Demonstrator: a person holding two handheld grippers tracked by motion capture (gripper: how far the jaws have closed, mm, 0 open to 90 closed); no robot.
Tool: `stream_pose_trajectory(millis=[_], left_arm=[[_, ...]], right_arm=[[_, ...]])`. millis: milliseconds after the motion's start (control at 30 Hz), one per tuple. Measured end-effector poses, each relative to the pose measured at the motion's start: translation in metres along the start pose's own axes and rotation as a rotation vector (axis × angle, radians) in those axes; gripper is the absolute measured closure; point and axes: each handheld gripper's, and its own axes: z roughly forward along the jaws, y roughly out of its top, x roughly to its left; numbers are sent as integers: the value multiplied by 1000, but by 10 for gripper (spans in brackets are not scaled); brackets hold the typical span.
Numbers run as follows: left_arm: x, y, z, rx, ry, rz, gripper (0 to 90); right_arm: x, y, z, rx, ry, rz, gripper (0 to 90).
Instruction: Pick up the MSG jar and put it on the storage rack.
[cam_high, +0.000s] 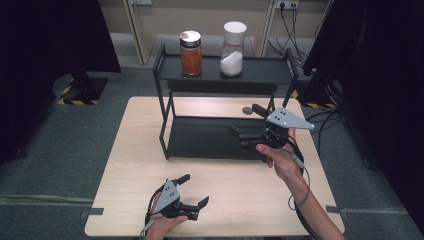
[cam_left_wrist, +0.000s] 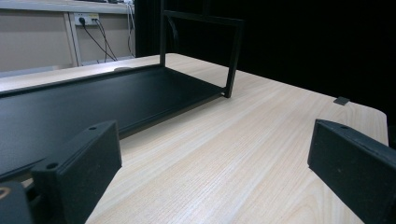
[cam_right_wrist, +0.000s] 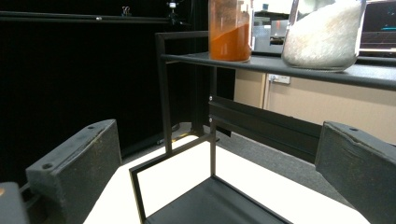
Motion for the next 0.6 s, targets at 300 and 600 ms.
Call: stream_pose_trajectory(millis=[300,600], left_arm=[[0,0,0,0,4,1,21],[0,0,0,0,5,2,21]], right_arm=[[3,-11,-6,1,19,9,4],[6,-25,-14,11,28,17,4]])
